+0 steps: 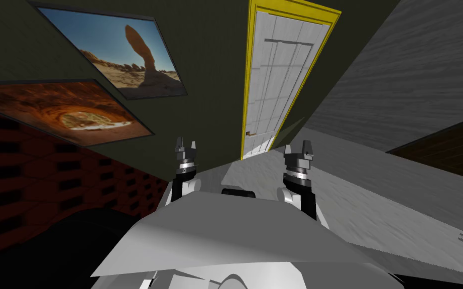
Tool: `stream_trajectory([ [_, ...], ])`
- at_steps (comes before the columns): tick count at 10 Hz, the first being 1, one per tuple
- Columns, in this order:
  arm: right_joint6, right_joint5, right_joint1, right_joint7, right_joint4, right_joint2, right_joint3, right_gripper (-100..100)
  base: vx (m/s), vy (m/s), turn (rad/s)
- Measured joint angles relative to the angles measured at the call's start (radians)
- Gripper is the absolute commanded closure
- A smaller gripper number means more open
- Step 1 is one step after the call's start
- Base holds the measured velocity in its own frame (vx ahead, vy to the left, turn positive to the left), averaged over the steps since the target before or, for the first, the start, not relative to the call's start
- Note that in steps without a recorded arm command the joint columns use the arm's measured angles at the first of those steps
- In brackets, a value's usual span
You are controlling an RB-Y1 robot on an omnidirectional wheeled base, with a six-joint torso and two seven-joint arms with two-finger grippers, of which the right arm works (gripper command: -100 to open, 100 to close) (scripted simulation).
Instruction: Pull the door open
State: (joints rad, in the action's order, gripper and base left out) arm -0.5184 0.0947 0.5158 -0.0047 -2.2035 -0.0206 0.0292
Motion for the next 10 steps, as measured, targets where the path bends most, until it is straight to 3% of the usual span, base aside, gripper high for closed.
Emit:
stream_trajectory([
  [6, -0.027, 0.008, -0.051, -0.012, 0.134, -0.026, -0.011, -100, 0.071, -0.032, 0.07],
  [10, -0.05, 0.013, -0.102, -0.019, 0.253, -0.042, -0.023, -100, 0.078, -0.043, 0.076],
])
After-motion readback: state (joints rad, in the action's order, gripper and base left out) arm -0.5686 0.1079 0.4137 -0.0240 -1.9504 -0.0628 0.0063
